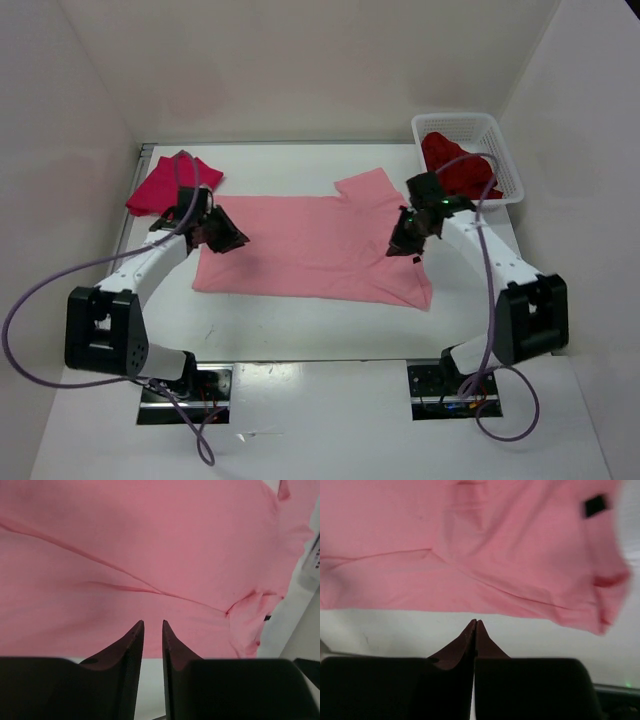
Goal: Fold and stack the t-shirts
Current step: Fold the flattened tshirt in 1/3 of the way, then grap the side of the flattened tshirt furthest away from the robot with both arms, then fold the other side of the tshirt into a rectangle
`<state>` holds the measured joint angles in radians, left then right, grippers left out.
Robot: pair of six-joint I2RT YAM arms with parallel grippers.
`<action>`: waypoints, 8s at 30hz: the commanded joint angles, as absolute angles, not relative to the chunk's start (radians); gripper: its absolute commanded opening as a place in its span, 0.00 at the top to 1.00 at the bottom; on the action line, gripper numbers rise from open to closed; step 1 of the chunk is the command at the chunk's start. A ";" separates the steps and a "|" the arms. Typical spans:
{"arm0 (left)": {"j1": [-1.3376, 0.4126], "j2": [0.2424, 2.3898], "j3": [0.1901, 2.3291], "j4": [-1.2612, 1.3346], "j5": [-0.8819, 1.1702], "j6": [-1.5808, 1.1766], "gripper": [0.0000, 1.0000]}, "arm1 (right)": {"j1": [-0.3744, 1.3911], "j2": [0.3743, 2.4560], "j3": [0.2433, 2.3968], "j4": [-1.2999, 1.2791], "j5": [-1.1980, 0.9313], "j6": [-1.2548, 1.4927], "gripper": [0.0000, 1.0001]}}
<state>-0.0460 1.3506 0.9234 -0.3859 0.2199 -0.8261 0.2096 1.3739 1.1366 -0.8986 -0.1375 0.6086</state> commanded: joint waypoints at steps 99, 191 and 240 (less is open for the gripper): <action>0.109 2.022 1.367 -0.252 -0.198 -0.614 0.58 | 0.488 1.796 1.379 -0.518 -0.285 0.525 0.95; 0.186 1.483 0.979 -0.202 0.026 -0.627 1.00 | 0.241 1.470 1.341 -0.788 0.106 0.480 1.00; -0.026 1.525 0.908 -0.207 0.180 -0.713 0.70 | 0.377 1.675 1.247 -0.566 0.017 0.540 0.74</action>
<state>0.0284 1.4754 0.8841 -0.2295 0.1806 -0.7116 0.3367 1.6421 1.1618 -0.6849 0.0048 0.5644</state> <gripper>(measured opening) 0.302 0.221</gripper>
